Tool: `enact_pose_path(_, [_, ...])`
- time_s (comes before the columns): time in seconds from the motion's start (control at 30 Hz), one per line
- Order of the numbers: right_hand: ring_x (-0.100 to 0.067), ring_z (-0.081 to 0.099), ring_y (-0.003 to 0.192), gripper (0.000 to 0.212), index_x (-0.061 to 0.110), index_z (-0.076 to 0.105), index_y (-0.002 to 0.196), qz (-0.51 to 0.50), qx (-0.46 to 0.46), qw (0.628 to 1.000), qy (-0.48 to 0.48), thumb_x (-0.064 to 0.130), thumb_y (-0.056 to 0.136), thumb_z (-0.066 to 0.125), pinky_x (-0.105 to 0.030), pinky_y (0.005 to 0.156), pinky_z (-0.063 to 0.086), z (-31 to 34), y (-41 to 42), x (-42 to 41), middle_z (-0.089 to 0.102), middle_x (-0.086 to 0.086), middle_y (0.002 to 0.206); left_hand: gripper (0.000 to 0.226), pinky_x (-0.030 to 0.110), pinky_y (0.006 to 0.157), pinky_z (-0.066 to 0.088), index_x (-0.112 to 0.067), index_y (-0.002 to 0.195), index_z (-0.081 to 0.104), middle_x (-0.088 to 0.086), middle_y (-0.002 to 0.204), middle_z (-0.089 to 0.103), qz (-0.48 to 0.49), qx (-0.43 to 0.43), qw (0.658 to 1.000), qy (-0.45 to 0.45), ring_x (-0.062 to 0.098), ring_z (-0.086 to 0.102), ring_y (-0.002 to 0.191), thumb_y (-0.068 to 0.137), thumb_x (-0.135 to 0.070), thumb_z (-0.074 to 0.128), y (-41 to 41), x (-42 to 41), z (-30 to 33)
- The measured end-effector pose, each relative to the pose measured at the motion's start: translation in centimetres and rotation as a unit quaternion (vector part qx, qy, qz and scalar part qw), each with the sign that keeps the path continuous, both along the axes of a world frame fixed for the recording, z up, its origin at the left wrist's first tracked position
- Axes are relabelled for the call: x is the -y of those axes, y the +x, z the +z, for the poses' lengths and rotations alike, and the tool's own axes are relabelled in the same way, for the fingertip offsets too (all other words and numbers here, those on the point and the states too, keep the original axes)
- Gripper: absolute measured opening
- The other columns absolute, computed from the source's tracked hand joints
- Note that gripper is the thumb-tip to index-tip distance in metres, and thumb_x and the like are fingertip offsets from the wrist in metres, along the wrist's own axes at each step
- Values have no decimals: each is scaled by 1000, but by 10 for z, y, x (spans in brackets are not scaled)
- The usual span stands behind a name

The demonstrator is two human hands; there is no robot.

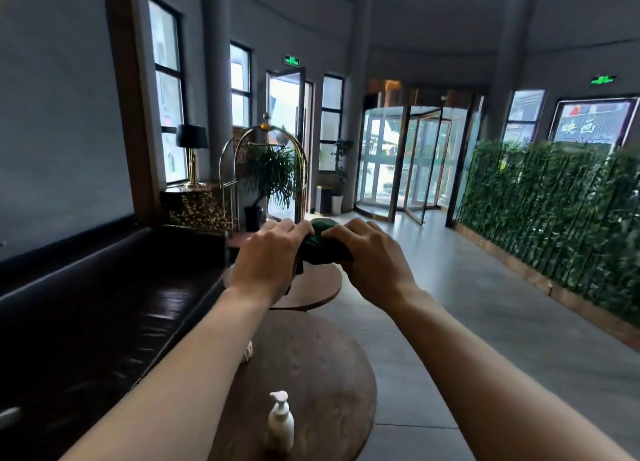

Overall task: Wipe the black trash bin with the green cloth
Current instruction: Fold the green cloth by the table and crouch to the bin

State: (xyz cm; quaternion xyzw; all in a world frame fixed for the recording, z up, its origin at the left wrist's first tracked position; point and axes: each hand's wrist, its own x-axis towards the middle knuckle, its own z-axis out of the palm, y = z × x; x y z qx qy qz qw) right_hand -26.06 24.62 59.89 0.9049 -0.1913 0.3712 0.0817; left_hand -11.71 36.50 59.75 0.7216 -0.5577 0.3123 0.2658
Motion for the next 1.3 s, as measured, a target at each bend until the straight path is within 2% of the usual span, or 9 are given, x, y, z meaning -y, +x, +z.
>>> enact_pose_path(0.2, [-31, 59, 113, 45, 25, 62, 135, 27, 10, 1000, -2, 12, 93, 72, -51, 84, 58, 10, -21, -9, 65, -8, 122, 33, 45, 77, 58, -24, 126, 59, 2, 107, 66, 23, 12, 1000, -9, 26, 62, 101, 96, -11, 57, -26, -15, 11])
enact_pose_path(0.43, [-32, 60, 106, 48, 25, 64, 133, 45, 5, 998, 32, 10, 89, 74, -47, 78, 57, -39, -52, 9, 65, -7, 120, 39, 42, 75, 54, -24, 126, 61, 0, 108, 67, 45, -1, 999, 22, 26, 62, 101, 92, -7, 59, -59, -4, -32])
enact_pose_path(0.6, [-34, 61, 104, 49, 25, 66, 130, 50, -22, 995, 85, 11, 85, 78, -45, 75, 57, -114, -66, 18, 67, -7, 115, 39, 46, 75, 57, -22, 128, 60, 1, 110, 66, 51, -40, 994, 85, 28, 62, 103, 93, -8, 59, -74, 1, -107])
enact_pose_path(0.7, [-33, 59, 109, 49, 27, 63, 135, 52, -58, 990, 117, 13, 89, 74, -48, 80, 57, -162, -71, 17, 64, -6, 118, 41, 46, 77, 55, -21, 129, 59, 3, 110, 66, 54, -64, 989, 122, 29, 62, 102, 91, -6, 60, -78, 0, -154])
enact_pose_path(0.83, [-30, 58, 110, 46, 29, 62, 137, 41, -98, 981, 165, 18, 93, 70, -48, 79, 57, -241, -74, 11, 62, -4, 116, 41, 45, 75, 55, -23, 128, 60, 2, 109, 65, 55, -100, 978, 173, 29, 61, 102, 89, -8, 61, -79, -4, -232])
enact_pose_path(0.97, [-30, 57, 108, 47, 28, 62, 136, 29, -138, 967, 213, 14, 91, 69, -48, 81, 56, -321, -77, 0, 62, -3, 117, 42, 43, 74, 55, -24, 125, 61, 0, 110, 65, 42, -138, 966, 216, 28, 60, 105, 86, -8, 58, -78, -10, -309])
enact_pose_path(1.3, [-26, 58, 110, 50, 30, 64, 134, 3, -179, 940, 289, 14, 87, 73, -45, 75, 57, -522, -84, -20, 62, 1, 119, 46, 41, 77, 53, -28, 130, 59, -4, 114, 63, 24, -184, 940, 286, 23, 59, 109, 88, -9, 57, -80, -22, -508])
